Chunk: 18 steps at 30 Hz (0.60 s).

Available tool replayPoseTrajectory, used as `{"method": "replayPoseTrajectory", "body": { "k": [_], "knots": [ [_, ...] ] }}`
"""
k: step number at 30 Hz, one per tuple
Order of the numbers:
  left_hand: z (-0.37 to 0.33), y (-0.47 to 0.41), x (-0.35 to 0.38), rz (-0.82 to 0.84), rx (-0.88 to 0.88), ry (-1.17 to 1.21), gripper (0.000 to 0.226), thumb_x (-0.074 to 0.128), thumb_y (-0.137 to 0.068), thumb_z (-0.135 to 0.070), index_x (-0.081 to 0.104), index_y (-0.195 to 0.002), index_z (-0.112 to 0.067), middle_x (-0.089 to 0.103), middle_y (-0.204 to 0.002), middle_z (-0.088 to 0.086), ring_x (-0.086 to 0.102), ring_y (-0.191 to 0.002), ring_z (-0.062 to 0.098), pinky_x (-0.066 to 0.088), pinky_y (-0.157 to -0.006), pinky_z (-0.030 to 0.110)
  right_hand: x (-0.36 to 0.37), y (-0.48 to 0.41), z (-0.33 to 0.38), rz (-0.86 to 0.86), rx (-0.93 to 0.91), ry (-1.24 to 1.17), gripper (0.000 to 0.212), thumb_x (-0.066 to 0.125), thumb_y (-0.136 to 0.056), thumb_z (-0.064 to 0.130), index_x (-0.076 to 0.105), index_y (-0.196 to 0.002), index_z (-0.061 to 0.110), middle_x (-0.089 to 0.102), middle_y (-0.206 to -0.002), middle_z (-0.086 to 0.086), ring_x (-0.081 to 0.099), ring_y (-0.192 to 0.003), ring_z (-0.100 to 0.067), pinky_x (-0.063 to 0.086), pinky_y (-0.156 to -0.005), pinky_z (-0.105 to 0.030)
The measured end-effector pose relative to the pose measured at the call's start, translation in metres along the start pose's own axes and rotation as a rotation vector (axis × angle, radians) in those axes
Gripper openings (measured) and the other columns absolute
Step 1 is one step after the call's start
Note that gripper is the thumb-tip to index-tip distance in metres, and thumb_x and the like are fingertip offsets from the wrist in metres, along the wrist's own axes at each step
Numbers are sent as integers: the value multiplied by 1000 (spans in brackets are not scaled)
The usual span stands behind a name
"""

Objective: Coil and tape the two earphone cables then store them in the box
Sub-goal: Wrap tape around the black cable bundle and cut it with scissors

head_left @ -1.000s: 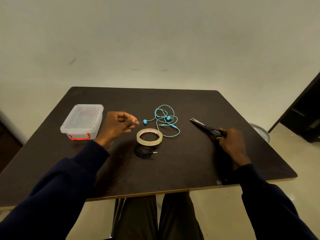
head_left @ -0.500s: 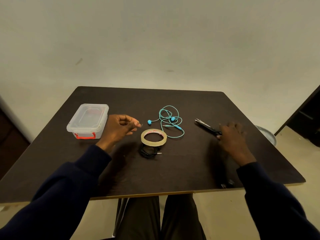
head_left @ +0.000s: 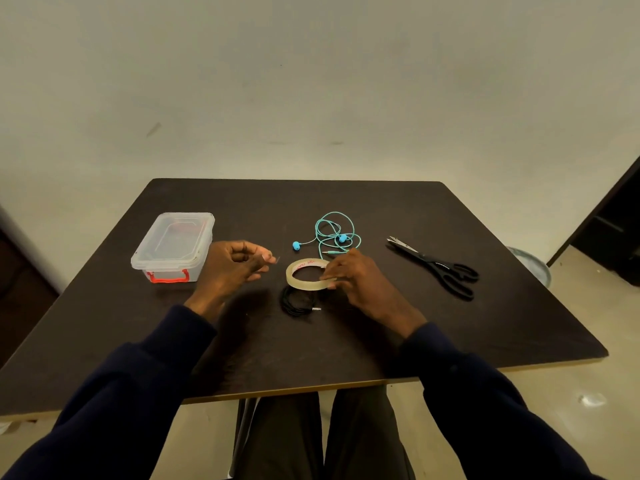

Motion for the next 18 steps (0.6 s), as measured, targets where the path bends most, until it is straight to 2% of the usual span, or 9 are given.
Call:
{"method": "replayPoseTrajectory", "body": {
  "k": [3,7,10,12,15,18],
  "knots": [
    [-1,-1,4,3,-2,11,15,71,-89,-24,72,-100,-14,78,-100,2,75,-92,16,61,-86,37,-16,13,-14,-55,4,-3,24,73,-87,9,77,-109,18,72,-112,2,58,-103,-15,52,-89,-36],
    [-3,1,13,22,-2,35,12,69,-90,-20,71,-100,-13,78,-98,2,75,-93,17,60,-82,34,-35,30,-24,-118,5,5,22,72,-88,10,76,-108,18,71,-108,6,59,-97,-13,55,-81,-35],
    [-6,4,17,33,14,69,10,70,-91,-19,73,-98,-11,79,-93,0,76,-90,16,60,-79,32,-69,48,-36,-294,-15,34,19,76,-83,-1,79,-98,10,75,-101,-2,66,-90,-21,55,-78,-38],
    [-8,5,20,39,16,80,9,69,-92,-17,73,-97,-11,79,-93,0,76,-90,17,60,-81,33,-97,63,-58,-365,39,79,17,76,-84,1,79,-99,9,75,-101,-4,65,-91,-24,54,-79,-39],
    [-10,6,24,58,15,95,10,70,-92,-17,73,-98,-10,79,-94,1,76,-91,18,60,-84,37,-124,82,-96,-295,115,245,17,77,-85,8,79,-102,10,74,-103,-6,65,-91,-27,53,-79,-42],
    [-10,6,30,75,21,99,13,70,-91,-17,73,-100,-8,79,-94,2,76,-91,19,60,-86,40,-134,96,-126,-239,186,343,19,75,-84,3,78,-103,6,75,-102,-10,66,-89,-30,55,-78,-44]
  ]
}}
Point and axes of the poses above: each hand's wrist, its own y-axis away from the middle knuckle, its own x-axis out of the palm, z = x × y, the point moved 10 cm from there along -y, towards the middle knuckle
